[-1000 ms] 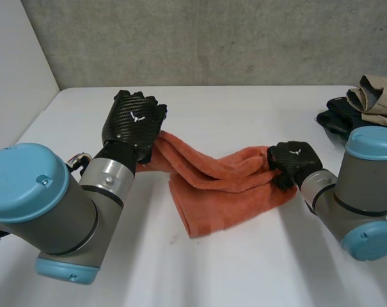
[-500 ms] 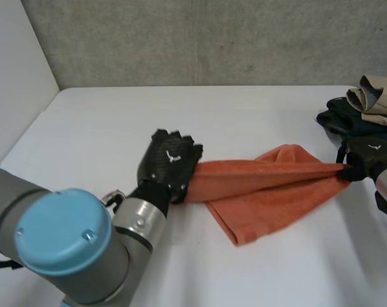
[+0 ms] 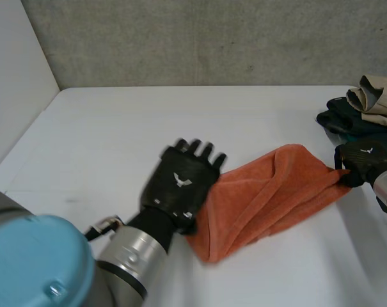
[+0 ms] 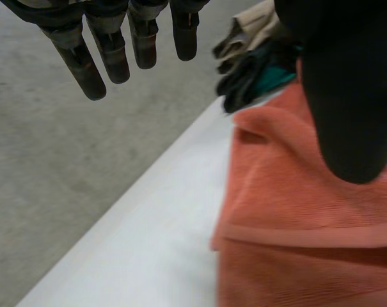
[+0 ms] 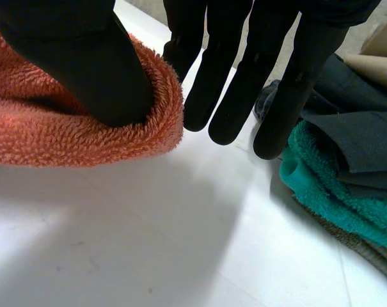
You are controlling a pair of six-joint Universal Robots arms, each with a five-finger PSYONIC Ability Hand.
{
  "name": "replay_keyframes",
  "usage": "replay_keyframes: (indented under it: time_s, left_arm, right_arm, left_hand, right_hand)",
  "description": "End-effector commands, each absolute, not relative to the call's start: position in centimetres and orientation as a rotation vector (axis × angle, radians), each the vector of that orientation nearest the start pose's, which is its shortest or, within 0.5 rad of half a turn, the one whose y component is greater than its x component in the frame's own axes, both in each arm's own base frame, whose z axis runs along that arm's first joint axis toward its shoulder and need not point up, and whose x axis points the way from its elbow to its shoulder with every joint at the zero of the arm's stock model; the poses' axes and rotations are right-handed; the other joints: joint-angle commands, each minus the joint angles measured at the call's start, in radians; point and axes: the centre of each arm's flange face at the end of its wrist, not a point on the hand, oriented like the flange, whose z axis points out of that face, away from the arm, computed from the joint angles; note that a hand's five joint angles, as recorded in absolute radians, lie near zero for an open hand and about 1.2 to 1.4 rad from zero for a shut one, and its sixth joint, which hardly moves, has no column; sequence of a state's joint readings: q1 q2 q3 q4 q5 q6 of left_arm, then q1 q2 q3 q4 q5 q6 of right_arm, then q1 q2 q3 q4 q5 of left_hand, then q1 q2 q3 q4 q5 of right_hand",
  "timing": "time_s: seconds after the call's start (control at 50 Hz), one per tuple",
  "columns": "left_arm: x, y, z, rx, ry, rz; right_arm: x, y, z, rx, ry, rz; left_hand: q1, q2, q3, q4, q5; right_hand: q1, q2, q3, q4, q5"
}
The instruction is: Fold the laundry.
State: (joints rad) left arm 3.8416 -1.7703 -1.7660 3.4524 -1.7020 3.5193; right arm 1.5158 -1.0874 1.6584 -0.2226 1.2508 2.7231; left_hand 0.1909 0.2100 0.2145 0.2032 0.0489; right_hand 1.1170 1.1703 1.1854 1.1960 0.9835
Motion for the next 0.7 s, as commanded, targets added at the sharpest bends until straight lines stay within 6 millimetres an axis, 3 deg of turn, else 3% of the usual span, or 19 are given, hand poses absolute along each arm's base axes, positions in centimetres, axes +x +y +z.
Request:
replay_keyframes:
  time_s: [0.02, 0.04, 0.06, 0.1, 0.18, 0.34, 0.48, 0.52, 0.6, 0.7]
  left_arm:
    - [-29.9, -16.0, 22.0, 1.142, 2.133, -2.22]
    - [-29.8, -16.2, 21.9, 1.136, 2.136, -2.216]
    - [-29.7, -16.2, 21.8, 1.127, 2.145, -2.213]
    - [-29.7, -16.4, 21.7, 1.121, 2.15, -2.208]
    - [-29.6, -16.6, 21.3, 1.122, 2.161, -2.191]
    - [-30.2, -15.9, 20.3, 1.19, 2.18, -2.163]
    - [-33.8, -15.0, 18.5, 1.437, 2.19, -2.183]
    - [-35.1, -15.4, 17.9, 1.489, 2.191, -2.191]
    - [-37.3, -16.7, 17.0, 1.511, 2.187, -2.2]
    - [-38.7, -17.8, 16.2, 1.49, 2.186, -2.198]
  right_arm:
    - [14.0, -35.1, 14.3, -0.866, 2.471, -1.848]
    - [14.0, -35.0, 14.3, -0.876, 2.474, -1.851]
    - [14.3, -34.7, 14.7, -0.899, 2.471, -1.853]
    - [14.5, -34.1, 15.1, -0.92, 2.464, -1.845]
    - [14.6, -33.5, 15.8, -0.93, 2.468, -1.847]
    - [16.9, -30.7, 20.6, -1.022, 2.39, -1.832]
    - [20.1, -29.2, 22.3, -1.182, 2.255, -1.728]
    - [20.8, -29.7, 21.9, -1.231, 2.216, -1.725]
    - [22.1, -31.3, 19.4, -1.338, 2.201, -1.684]
    - [24.8, -32.2, 17.0, -1.505, 2.11, -1.666]
  left_hand:
    - [-0.01, -0.029, -0.033, -0.022, -0.042]
    - [-0.01, -0.029, -0.033, -0.022, -0.042]
    - [-0.007, -0.026, -0.03, -0.019, -0.039]
    - [-0.004, -0.023, -0.027, -0.016, -0.036]
    - [-0.007, -0.026, -0.03, -0.019, -0.039]
    - [0.014, -0.005, -0.01, 0.002, -0.019]
    - [0.029, 0.009, 0.005, 0.016, -0.004]
    - [0.034, 0.015, 0.011, 0.022, 0.002]
    - [0.034, 0.015, 0.011, 0.022, 0.002]
    - [0.037, 0.018, 0.014, 0.025, 0.005]
  right_hand:
    - [0.279, 0.226, 0.211, 0.2, 0.238]
    - [0.279, 0.226, 0.211, 0.2, 0.238]
    - [-0.138, -0.191, -0.207, -0.217, -0.179]
    - [-0.662, -0.715, -0.73, -0.741, -0.703]
    - [-0.835, -0.888, -0.903, -0.914, -0.876]
    - [-0.78, -0.833, -0.848, -0.859, -0.821]
    - [-0.715, -0.768, -0.783, -0.794, -0.756]
    - [-0.709, -0.762, -0.777, -0.788, -0.75]
    - [-0.697, -0.751, -0.766, -0.776, -0.738]
    - [-0.691, -0.745, -0.76, -0.77, -0.733]
